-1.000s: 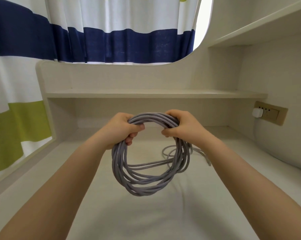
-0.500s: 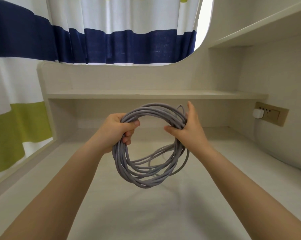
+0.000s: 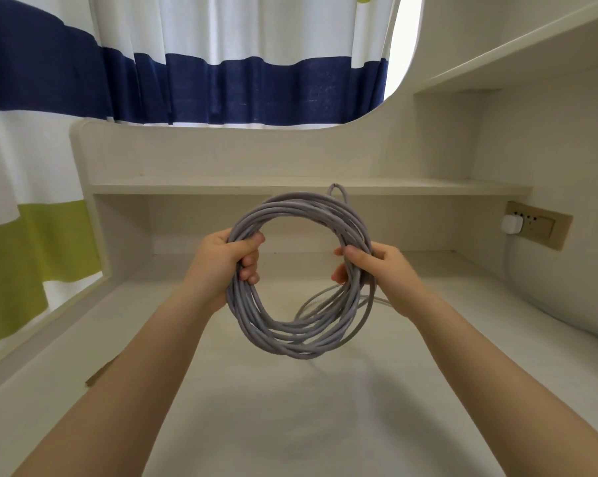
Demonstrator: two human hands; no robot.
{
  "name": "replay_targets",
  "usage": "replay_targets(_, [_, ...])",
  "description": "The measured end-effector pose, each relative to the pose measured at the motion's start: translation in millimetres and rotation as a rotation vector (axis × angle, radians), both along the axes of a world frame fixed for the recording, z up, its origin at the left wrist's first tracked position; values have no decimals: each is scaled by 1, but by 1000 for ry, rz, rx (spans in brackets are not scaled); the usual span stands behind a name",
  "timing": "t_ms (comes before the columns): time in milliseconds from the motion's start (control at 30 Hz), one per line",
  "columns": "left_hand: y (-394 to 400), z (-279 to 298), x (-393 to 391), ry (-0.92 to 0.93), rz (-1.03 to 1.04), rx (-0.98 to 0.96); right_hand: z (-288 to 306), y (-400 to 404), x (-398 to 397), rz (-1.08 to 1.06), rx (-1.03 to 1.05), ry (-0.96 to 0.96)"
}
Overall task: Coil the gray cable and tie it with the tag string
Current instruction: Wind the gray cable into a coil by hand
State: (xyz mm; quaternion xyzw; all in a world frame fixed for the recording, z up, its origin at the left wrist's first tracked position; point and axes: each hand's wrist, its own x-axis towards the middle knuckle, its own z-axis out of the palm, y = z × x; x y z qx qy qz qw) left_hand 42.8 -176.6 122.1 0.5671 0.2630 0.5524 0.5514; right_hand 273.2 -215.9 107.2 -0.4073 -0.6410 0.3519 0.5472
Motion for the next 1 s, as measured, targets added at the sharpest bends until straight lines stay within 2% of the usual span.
replay_targets(200, [3, -12, 10, -145, 50, -113, -1, -1, 7, 28, -37, -14])
replay_targets(367, [1, -13, 20, -179, 101, -126, -5, 2, 11, 84, -111, -21])
replay_targets(633, [3, -19, 27, -215, 150, -118, -7, 4, 5, 41, -187, 96])
replay_targets(733, [8, -22, 25, -148, 164, -95, -4, 4, 5, 41, -208, 189])
replay_targets(833, [13, -29, 23, 4, 168, -82, 0, 3, 4, 16, -236, 230])
replay_targets(1000, [19, -46, 25, 223, 141, -168, -8, 3, 2, -83, -339, 330])
